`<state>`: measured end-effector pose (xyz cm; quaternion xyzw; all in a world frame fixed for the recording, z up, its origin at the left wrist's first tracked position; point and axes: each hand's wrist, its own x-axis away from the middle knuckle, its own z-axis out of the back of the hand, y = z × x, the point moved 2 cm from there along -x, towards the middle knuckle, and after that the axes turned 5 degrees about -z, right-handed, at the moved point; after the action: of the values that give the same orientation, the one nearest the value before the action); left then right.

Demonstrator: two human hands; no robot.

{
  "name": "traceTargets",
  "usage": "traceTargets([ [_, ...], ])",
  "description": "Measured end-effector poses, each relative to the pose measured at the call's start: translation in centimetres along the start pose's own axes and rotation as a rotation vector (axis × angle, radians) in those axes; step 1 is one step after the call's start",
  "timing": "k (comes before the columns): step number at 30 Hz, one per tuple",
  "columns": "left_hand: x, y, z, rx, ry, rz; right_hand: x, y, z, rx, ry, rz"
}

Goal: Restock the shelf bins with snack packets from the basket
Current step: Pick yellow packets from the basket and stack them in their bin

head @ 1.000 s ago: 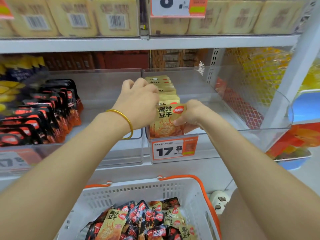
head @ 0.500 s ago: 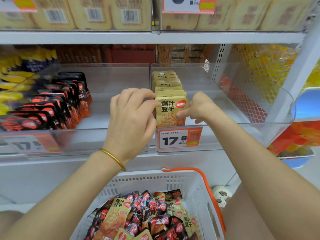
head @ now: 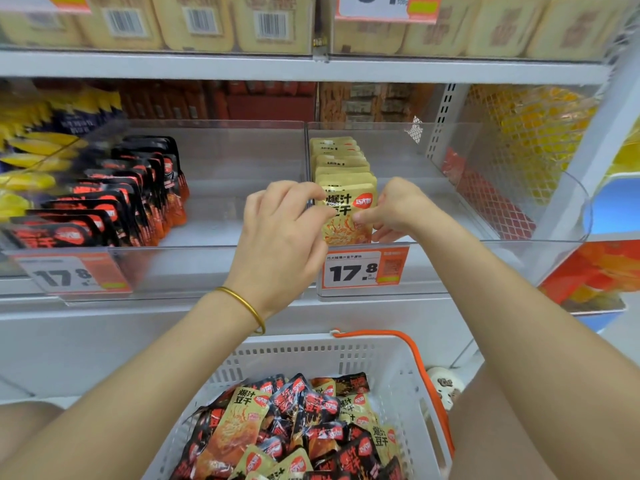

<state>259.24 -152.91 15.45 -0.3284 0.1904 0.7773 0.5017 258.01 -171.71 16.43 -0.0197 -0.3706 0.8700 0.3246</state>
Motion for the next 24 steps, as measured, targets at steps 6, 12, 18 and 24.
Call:
traceTargets([
  [6,-0.1,-0.1,-0.2,-0.024,-0.016,0.000,0.3,0.0,0.3,-0.016,0.053,0.025],
  [12,-0.5,0.0,-1.1,-0.114,-0.062,-0.043,0.4,-0.3,-0.2,-0.042,0.088,0.039],
  [18,-0.4,0.0,-1.9,-0.136,-0.113,-0.046,0.1,-0.5,-0.3,-0.094,0.058,0.020],
  [24,0.1,0.1,-1.8,-0.109,-0.103,-0.063,0.7,-0.1,0.1,-0.085,0.077,0.034],
])
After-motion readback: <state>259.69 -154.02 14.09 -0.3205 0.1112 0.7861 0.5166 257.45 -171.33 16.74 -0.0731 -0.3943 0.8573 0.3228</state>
